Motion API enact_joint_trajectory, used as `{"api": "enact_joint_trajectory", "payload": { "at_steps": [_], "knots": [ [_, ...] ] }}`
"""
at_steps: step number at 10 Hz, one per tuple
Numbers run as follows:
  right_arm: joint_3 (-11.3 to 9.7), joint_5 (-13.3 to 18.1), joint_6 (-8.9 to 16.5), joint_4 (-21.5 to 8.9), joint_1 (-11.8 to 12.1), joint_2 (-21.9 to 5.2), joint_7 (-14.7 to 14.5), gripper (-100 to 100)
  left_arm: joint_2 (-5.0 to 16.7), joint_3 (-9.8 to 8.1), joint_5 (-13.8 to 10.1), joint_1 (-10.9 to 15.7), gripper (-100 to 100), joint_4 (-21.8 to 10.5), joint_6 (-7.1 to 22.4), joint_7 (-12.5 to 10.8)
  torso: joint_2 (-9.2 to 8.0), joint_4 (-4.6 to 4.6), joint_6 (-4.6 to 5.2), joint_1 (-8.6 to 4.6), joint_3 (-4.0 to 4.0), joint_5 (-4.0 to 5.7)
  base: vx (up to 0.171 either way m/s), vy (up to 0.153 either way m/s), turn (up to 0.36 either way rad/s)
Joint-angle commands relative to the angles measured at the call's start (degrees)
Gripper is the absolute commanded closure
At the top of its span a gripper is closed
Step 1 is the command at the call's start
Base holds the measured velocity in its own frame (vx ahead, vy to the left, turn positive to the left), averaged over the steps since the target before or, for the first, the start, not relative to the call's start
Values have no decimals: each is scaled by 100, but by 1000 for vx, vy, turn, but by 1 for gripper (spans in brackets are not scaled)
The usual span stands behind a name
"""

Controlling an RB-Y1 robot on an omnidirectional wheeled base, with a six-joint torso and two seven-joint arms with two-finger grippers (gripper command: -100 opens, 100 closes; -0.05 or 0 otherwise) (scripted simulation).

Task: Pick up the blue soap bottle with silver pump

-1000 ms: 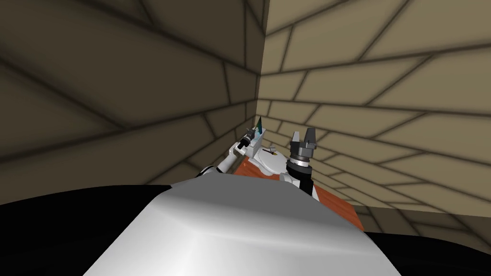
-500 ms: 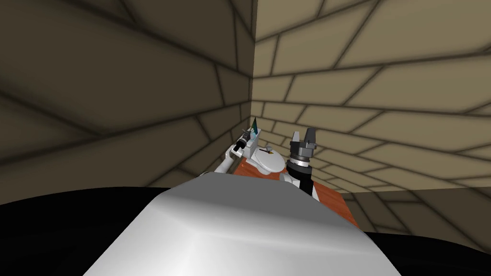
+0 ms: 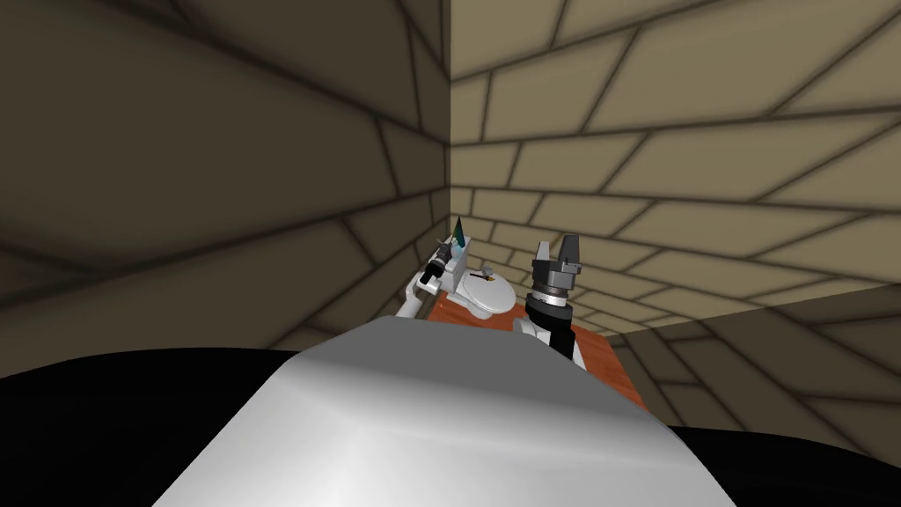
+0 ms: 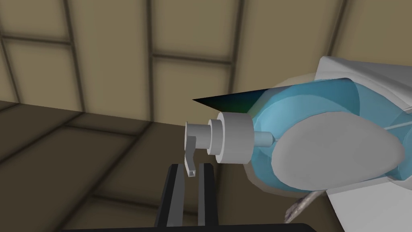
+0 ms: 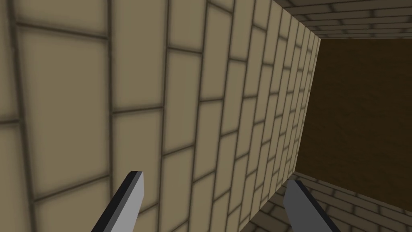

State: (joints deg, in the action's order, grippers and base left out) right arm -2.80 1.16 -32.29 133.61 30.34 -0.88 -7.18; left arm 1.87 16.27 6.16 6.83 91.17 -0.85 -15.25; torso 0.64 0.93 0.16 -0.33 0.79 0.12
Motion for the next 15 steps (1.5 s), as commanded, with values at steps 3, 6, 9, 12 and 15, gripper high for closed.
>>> {"api": "enact_joint_trajectory", "payload": {
  "at_steps": [3, 6, 9, 12, 15],
  "knots": [
    [0, 0, 0, 0, 0, 0, 0, 0, 62, -295, -126, -521, 100, 553, 170, 278, -5, -2, -1, 4, -3, -1, 8, -6, -108],
    [0, 0, 0, 0, 1, 0, 0, 0, 62, -296, -126, -978, 100, 1075, 170, 316, 14, 3, -1, 7, 8, -1, 37, 13, -191],
    [0, 0, 0, 0, 0, 0, 0, 0, 105, -588, -243, -1404, 100, 1480, 310, 599, -6, -2, 1, 3, -4, 0, 9, 2, -128],
    [1, 0, 0, 0, 1, 0, 0, 0, 105, -588, -243, -1801, 100, 1952, 310, 639, 12, 1, 0, 4, 6, 0, 36, 11, -170],
    [0, 0, 0, 0, 0, 0, 0, 0, 148, -879, -360, -2290, 100, 2410, 449, 920, -8, -3, 1, 0, -6, 1, 9, -2, -122]
  ]
}}
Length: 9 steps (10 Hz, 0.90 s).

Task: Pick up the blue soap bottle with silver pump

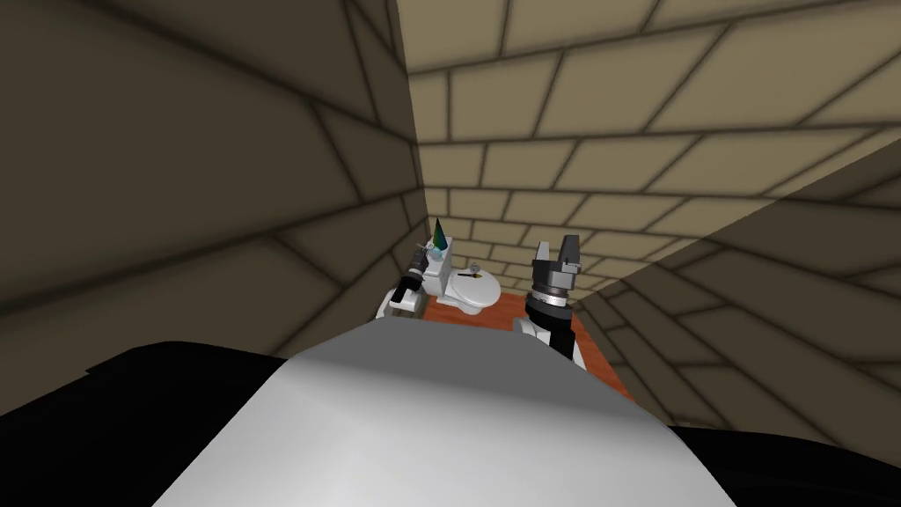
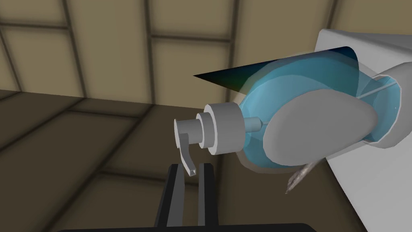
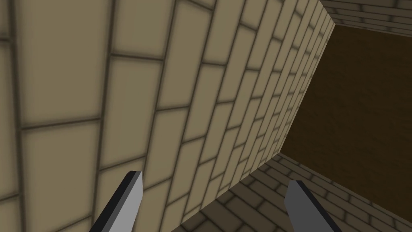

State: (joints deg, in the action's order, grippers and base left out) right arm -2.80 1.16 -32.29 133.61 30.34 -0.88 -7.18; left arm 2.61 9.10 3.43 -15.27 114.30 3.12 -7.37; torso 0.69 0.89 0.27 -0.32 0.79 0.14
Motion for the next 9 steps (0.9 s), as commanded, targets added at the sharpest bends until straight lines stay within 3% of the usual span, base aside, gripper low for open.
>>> {"api": "enact_joint_trajectory", "payload": {
  "at_steps": [1, 4, 5, 7, 9],
  "knots": [
    [0, 0, 0, 0, 0, 0, 0, 0, 73, -162, -87, -286, 100, 286, 52, 174, 0, 0, 0, 0, 0, 0, 54, 24, -477],
    [1, 0, 0, 0, 2, 0, 0, 0, 73, -162, -87, -765, 100, 711, 52, 174, -6, 0, -14, 4, -3, 0, 13, 8, -7],
    [1, 0, 0, 0, 1, 0, 0, 0, 116, -448, -204, -986, 100, 917, 192, 459, -13, -2, -11, -1, -7, 1, 36, 8, -310],
    [1, 0, 0, 0, 1, 0, 0, 0, 116, -454, -204, -1255, 100, 1230, 192, 496, 8, 1, 1, 4, 5, 1, 37, 24, -318],
    [1, 0, 0, 0, 2, 0, 0, 0, 116, -454, -204, -1663, 100, 1605, 192, 496, -8, -3, -13, -5, -5, 5, 5, 1, 14]
  ]
}}
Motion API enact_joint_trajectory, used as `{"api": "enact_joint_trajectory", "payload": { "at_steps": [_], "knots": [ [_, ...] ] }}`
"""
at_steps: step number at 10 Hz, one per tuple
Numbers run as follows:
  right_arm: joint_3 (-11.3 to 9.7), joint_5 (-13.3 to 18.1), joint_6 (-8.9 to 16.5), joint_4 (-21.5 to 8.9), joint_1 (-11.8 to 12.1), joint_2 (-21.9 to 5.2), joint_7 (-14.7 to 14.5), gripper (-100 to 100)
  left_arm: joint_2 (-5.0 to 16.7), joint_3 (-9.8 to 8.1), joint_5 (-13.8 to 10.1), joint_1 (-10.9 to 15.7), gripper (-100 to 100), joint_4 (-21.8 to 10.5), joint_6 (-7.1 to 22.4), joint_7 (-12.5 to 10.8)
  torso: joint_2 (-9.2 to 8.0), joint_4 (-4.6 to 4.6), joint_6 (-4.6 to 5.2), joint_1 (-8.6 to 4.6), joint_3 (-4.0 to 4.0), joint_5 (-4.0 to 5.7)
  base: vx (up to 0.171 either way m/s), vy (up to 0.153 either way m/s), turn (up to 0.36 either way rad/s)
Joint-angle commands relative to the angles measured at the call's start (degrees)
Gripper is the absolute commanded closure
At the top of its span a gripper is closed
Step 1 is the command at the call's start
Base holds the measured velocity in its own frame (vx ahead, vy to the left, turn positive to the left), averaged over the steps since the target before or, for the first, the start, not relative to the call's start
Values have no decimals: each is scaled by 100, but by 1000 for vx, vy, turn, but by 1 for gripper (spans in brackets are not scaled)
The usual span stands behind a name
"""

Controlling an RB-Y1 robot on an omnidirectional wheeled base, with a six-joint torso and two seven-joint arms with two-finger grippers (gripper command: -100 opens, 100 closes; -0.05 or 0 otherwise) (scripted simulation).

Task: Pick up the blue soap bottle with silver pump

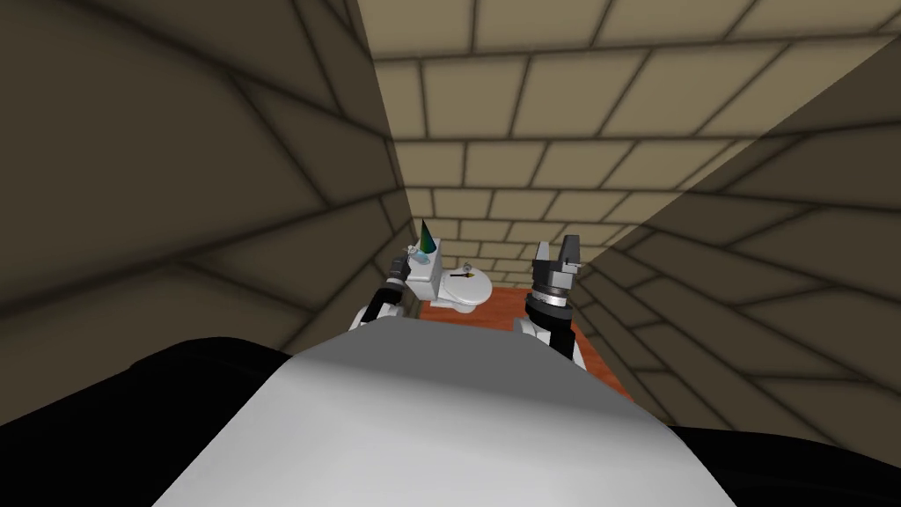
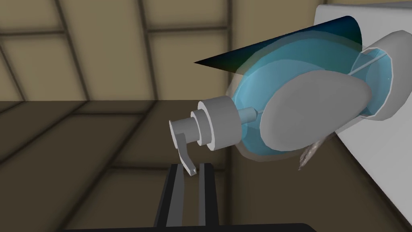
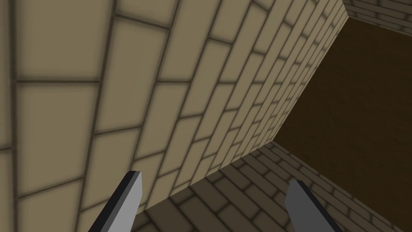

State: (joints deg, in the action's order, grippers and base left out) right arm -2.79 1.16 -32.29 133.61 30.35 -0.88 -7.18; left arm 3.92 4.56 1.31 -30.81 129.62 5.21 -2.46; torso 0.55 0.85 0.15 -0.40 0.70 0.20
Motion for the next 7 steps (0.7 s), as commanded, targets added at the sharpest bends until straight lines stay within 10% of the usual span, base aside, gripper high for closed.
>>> {"api": "enact_joint_trajectory", "payload": {
  "at_steps": [1, 6, 7],
  "knots": [
    [0, 0, 0, 0, 0, 0, 0, 0, 28, -286, -108, -286, 100, 286, 123, 286, 0, 0, 0, 0, 0, 0, 40, 10, -337],
    [0, 0, 0, 0, 0, 0, 0, 0, 2, -271, -90, -888, 100, 855, 132, 342, 1, -1, 1, -6, 0, 4, 15, 11, -109],
    [0, 0, 0, 0, 0, 0, 0, 0, 0, -270, -88, -905, 0, 878, 134, 345, 3, 0, 4, -7, 2, 4, 0, 0, 0]
  ]
}}
